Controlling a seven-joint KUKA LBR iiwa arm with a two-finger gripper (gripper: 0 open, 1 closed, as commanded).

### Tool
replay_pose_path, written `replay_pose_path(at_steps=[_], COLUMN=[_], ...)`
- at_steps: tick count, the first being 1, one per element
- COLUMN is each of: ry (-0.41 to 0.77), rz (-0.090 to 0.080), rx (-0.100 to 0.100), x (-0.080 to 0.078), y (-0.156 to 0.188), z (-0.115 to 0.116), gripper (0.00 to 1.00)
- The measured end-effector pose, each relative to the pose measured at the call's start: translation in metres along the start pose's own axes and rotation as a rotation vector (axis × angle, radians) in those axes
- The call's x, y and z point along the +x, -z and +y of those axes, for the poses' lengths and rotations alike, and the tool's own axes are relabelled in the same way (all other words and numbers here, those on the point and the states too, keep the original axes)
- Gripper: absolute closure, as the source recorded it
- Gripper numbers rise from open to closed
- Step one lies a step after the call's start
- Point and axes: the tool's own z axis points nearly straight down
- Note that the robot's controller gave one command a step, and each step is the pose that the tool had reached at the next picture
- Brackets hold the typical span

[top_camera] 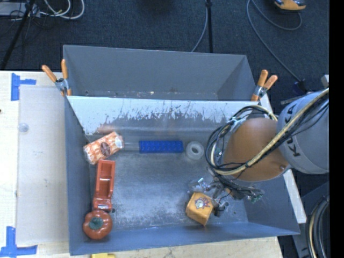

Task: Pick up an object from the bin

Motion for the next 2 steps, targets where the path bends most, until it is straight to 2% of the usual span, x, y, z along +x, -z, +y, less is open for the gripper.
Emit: replay_pose_path(at_steps=[1,2], ry=[-0.012,-0.021], rz=[0.022,0.006], rx=[-0.017,-0.005], x=[0.002,-0.007], y=[0.036,0.058], z=[0.005,-0.003], gripper=[1.00,1.00])
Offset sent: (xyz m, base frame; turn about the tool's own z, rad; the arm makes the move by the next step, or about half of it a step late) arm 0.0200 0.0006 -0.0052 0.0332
